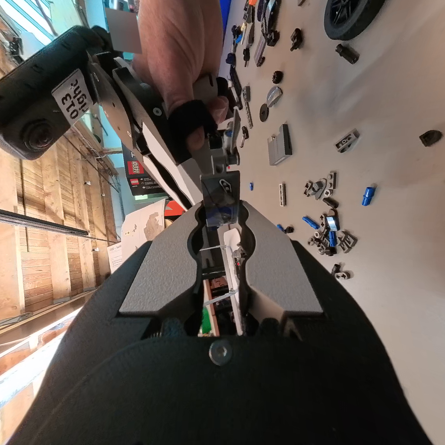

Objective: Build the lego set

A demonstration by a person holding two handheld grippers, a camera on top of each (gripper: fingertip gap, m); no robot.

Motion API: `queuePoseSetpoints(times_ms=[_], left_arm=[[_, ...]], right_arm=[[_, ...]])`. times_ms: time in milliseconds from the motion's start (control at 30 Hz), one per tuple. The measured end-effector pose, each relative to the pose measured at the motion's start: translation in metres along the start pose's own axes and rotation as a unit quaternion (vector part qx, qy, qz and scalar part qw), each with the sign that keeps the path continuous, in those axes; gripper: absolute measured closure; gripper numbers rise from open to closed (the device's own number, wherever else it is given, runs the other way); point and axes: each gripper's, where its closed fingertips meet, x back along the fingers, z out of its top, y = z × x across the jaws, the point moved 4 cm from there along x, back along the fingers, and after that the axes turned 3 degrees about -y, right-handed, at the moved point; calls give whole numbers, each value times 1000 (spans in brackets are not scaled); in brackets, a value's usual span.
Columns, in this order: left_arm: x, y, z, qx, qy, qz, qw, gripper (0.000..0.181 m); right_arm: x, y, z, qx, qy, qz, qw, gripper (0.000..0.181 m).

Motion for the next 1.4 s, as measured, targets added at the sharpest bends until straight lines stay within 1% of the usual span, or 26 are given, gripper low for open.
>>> queuePoseSetpoints(times_ms=[167,267,467,800,1400], left_arm=[[-1,3,3,-32,-12,4,999,160],[-3,10,6,-51,-17,-9,999,158],[-5,16,10,-61,-17,-22,998,158],[-7,21,9,-70,-27,-34,997,159],[-7,22,8,-57,-26,-44,997,158]], right_arm=[[0,1,0,-3,3,-1,1000,172],[0,0,1,-8,7,3,1000,175],[-1,-1,2,-13,15,7,1000,174],[-3,-2,-1,-19,9,18,1000,174],[-5,-5,-3,-25,4,34,999,171]])
